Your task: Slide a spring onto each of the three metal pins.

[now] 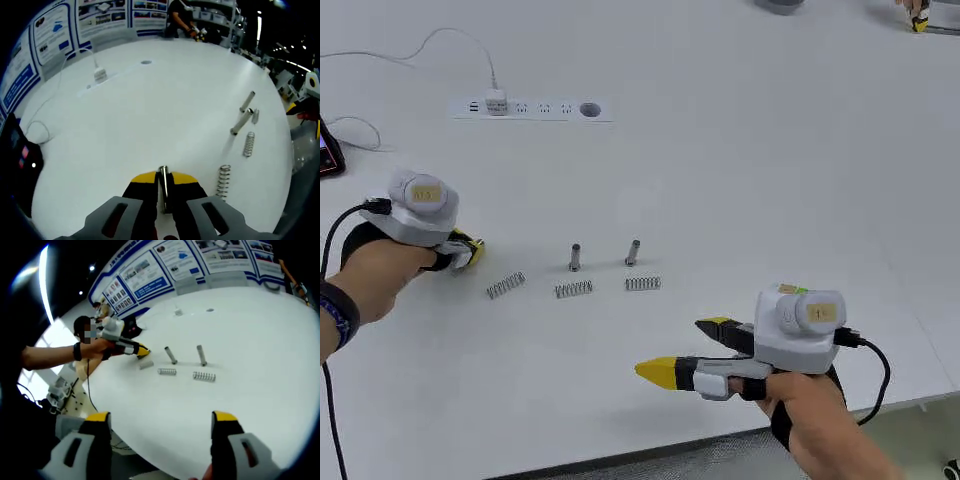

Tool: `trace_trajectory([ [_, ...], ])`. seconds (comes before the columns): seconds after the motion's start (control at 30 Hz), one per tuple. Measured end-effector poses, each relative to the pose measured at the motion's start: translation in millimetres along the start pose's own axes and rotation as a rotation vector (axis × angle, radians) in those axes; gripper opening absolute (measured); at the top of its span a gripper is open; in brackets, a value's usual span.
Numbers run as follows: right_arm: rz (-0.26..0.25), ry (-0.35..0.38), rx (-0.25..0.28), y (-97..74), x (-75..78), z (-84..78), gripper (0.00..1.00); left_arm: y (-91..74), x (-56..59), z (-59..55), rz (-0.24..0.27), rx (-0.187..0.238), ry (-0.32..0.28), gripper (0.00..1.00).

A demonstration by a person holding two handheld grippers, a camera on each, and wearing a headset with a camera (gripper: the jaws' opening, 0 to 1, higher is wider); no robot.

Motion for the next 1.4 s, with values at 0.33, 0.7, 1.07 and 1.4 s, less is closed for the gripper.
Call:
trace_trajectory([
  [0.33,0.001,0.001,-0.009,2.0,0.9,-0.8,0.83,-3.1,8.5,-1.7,-0.028,-0.003,0.062,0.09],
  [0.7,-0.004,0.008,-0.010,-1.2,2.0,-3.3,0.83,0.7,6.6,1.8,0.003,0.001,0.124,0.10],
  [1.07,-0.005,0.011,-0.001,-1.0,0.9,-2.1,0.83,5.1,4.0,2.6,0.026,-0.023,0.155,0.08],
  [1.4,-0.018,0.013,0.015,-6.1,5.4,0.1,0.83,-7.5,4.1,1.7,0.014,0.013,0.067,0.07],
])
Point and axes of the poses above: the centre of the closed fingertips' face, and the gripper's own axes: y roughly forward along the fingers, x roughly to its right, z roughly out of its top, the point moved 2 cm from there along -y, roughly backward along the fingers, and after that the axes turned 3 degrees about -x, right-handed, at the moved point
